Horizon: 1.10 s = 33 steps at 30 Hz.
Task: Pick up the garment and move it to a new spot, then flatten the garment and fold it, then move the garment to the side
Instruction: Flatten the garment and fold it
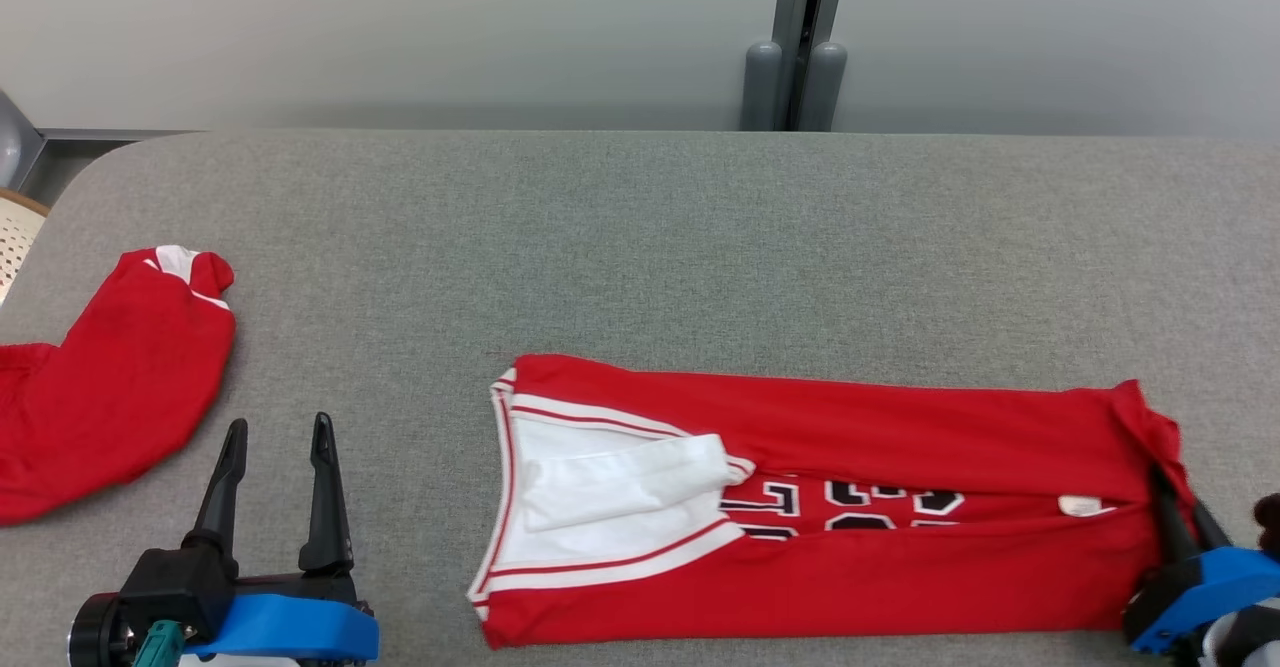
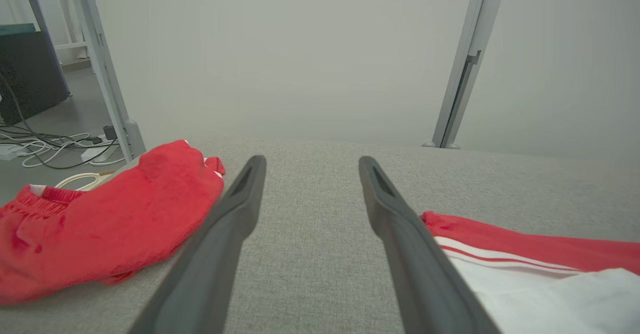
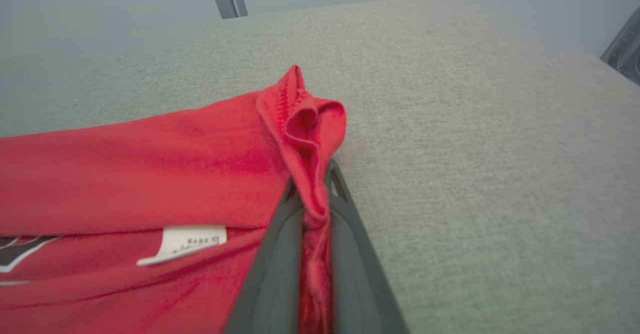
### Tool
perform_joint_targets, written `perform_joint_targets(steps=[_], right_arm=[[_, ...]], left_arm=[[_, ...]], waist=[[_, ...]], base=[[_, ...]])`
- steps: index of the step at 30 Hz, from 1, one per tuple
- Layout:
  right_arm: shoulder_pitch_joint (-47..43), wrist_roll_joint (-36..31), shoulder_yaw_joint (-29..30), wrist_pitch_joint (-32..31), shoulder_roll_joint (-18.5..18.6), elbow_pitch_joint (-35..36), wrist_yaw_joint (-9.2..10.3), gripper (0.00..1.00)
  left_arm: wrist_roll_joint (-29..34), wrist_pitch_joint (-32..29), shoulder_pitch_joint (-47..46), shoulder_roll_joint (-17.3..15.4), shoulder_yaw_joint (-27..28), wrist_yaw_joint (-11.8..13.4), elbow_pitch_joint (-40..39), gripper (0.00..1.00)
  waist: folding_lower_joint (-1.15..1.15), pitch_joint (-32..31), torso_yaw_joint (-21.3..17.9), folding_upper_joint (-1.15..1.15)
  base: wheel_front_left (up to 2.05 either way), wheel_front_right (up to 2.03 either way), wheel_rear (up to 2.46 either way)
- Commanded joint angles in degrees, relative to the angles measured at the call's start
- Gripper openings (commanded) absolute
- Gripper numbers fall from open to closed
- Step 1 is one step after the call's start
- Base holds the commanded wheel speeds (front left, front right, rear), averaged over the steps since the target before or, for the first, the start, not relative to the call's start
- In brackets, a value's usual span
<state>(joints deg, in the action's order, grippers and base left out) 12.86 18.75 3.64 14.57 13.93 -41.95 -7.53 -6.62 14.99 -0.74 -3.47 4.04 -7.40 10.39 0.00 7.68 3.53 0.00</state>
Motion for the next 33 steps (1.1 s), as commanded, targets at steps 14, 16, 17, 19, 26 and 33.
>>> perform_joint_targets(steps=[14,16,17,19,26,33], right_arm=[[0.5,1.3,2.1,-0.3,5.4,0.5,0.05,0.00],[-0.2,1.4,1.2,-0.5,4.6,1.8,0.05,0.00],[-0.5,1.4,0.7,-0.6,4.2,2.6,0.05,0.00],[-1.1,1.5,-0.8,-1.1,3.1,4.3,0.05,0.00],[-2.8,2.8,-6.6,-3.1,-0.3,11.6,0.04,0.00],[-2.2,3.1,-13.0,-5.2,-3.8,17.6,0.04,0.00]], left_arm=[[0.0,0.3,0.6,0.0,-0.1,-0.1,0.5,1.00],[0.0,0.3,0.9,0.0,-0.2,-0.1,0.5,1.00],[0.0,0.3,1.1,0.0,-0.2,-0.1,0.6,1.00],[0.1,0.3,1.4,0.0,-0.1,-0.1,0.7,1.00],[0.2,0.3,1.6,0.1,-0.4,-0.1,0.7,1.00],[-0.1,0.3,0.8,0.0,-1.3,-0.1,1.0,1.00]], waist=[[0.00,-1.9,-0.9,0.00],[0.00,-2.3,-1.1,0.00],[0.00,-2.5,-1.2,0.00],[0.00,-2.9,-1.4,0.00],[0.00,-3.4,-1.4,0.00],[0.00,-3.2,-0.5,0.00]], base=[[0.00,0.00,0.00],[0.00,0.00,0.00],[0.00,0.00,0.00],[0.00,0.00,0.00],[0.00,0.00,0.00],[0.00,0.00,0.00]])
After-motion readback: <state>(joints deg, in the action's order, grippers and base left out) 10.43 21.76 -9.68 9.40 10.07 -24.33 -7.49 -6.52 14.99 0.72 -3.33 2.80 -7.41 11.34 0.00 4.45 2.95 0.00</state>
